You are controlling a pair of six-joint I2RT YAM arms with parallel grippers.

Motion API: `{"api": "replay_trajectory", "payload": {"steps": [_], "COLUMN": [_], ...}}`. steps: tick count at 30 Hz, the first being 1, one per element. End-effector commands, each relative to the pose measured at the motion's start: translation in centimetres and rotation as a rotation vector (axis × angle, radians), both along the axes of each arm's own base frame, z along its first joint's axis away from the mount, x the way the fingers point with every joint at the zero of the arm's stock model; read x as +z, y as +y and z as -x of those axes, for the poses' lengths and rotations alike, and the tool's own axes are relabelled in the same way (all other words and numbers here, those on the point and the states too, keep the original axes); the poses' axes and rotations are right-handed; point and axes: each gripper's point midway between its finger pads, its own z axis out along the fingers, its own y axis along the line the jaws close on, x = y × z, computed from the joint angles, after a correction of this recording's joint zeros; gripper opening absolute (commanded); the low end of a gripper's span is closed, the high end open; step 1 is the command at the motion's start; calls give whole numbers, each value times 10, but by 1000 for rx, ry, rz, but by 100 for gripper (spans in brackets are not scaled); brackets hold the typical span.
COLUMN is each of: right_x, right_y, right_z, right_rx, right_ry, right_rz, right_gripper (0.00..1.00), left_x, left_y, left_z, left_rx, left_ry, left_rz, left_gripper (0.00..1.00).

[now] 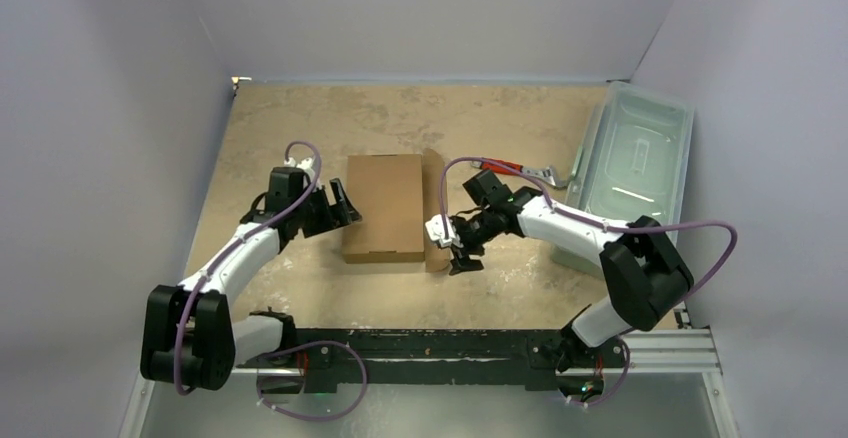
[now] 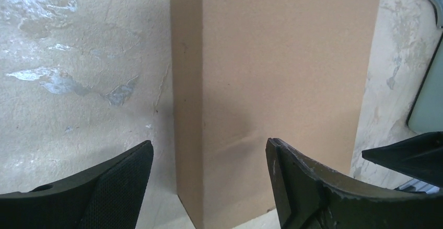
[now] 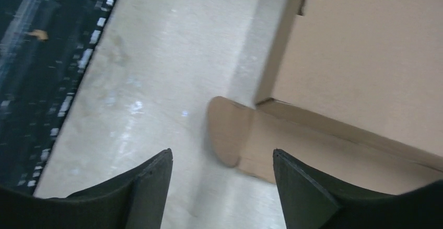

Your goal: Fold the paper box

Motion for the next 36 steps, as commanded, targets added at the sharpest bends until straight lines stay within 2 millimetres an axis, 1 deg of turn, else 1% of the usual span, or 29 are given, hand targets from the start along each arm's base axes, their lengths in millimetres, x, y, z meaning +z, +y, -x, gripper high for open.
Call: {"api": "replay_trajectory", "payload": {"steps": [1, 3, 6, 7, 8, 9, 10, 11, 12, 14, 17, 19, 20, 21, 23, 24, 26, 28, 30, 32, 33, 34, 35, 36], "right_x": [3, 3, 9, 12, 13, 15, 18, 18, 14, 16, 26, 35, 44, 44, 42, 40, 38, 50, 56, 55, 52, 45, 33, 21], "right_y": [11, 15, 20, 22, 24, 28, 32, 37, 43, 56, 77, 92, 100, 107, 108, 105, 92, 76, 57, 39, 32, 26, 16, 8], "right_z": [-31, -34, -54, -63, -72, -81, -90, -98, -105, -117, -136, -149, -156, -155, -158, -158, -156, -147, -132, -102, -90, -75, -62, -49], "right_rx": [-84, -108, -189, -218, -252, -282, -313, -351, -373, -404, -461, -497, -502, -498, -508, -516, -525, -493, -417, -262, -178, -91, -6, 76], "right_ry": [-175, -180, -201, -216, -223, -227, -227, -218, -214, -223, -239, -240, -237, -207, -195, -196, -197, -176, -140, -99, -117, -127, -142, -150], "right_rz": [1, 0, 12, 18, 27, 32, 35, 43, 61, 72, 48, 17, -8, -20, -11, -2, 7, -30, -60, -70, -73, -68, -43, -24], "right_gripper": [71, 71, 69, 64, 58, 47, 39, 32, 27, 19, 8, 4, 3, 3, 5, 8, 11, 21, 33, 48, 55, 65, 71, 73], "left_x": [-3, -9, -14, -15, -17, -19, -21, -23, -23, -23, -18, -15, -13, -11, -6, -2, 5, 11, 17, 19, 19, 20, 21, 21], "left_y": [-2, 0, -1, -1, -1, -1, 0, 0, 0, 0, 0, 2, 5, 8, 16, 20, 27, 31, 32, 29, 26, 22, 19, 18], "left_z": [-12, -10, -8, -8, -7, -6, -6, -5, -5, -6, -9, -11, -12, -13, -14, -15, -14, -13, -12, -10, -10, -10, -11, -11], "left_rx": [66, 85, 99, 104, 108, 111, 116, 121, 126, 138, 150, 164, 175, 187, 217, 231, 251, 262, 265, 254, 249, 233, 226, 223], "left_ry": [-21, -1, 11, 16, 22, 31, 38, 45, 48, 51, 43, 36, 33, 28, 15, 6, -8, -25, -40, -43, -44, -45, -48, -49], "left_rz": [37, 37, 51, 56, 56, 56, 55, 55, 58, 64, 72, 63, 51, 39, 21, 15, 12, 18, 37, 73, 95, 126, 150, 171], "left_gripper": [78, 78, 76, 75, 75, 74, 73, 73, 71, 70, 70, 71, 71, 72, 74, 76, 79, 82, 85, 86, 87, 87, 88, 89]}}
